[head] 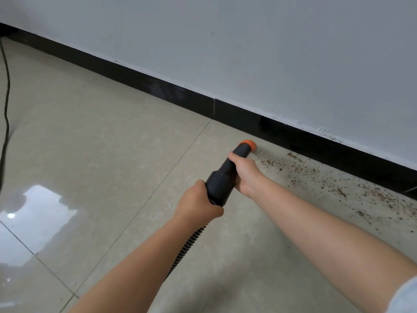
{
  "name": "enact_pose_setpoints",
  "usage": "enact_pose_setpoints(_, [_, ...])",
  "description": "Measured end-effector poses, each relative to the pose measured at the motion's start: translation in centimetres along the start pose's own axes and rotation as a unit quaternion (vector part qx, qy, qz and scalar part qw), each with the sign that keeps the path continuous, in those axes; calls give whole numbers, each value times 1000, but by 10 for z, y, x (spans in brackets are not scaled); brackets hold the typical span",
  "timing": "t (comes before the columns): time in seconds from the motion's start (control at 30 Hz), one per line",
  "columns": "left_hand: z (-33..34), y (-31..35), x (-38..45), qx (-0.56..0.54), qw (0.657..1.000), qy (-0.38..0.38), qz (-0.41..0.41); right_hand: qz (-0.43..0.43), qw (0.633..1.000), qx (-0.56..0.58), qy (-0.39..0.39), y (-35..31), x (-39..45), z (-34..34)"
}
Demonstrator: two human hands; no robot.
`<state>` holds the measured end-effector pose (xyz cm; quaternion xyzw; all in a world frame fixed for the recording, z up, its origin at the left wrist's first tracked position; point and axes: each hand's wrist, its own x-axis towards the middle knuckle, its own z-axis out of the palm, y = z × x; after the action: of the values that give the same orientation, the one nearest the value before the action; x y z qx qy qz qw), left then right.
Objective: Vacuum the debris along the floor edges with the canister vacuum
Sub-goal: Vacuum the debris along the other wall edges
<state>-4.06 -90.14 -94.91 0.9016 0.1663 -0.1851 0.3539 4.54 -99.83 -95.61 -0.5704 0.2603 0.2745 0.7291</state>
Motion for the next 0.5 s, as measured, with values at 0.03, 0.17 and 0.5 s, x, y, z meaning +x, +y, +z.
enact_pose_setpoints(0.03, [-1,-2,-2,7,1000,-2,3,5,1000,6,-3,2,-2,-1])
enact_pose_setpoints(0.17, [-4,-8,-16,38,999,-1,16,11,1000,23,-10,13,-9,-4])
enact_pose_setpoints(0.5, [-13,-27,-46,74,997,2,7,30,999,17,-26,40,-25,7])
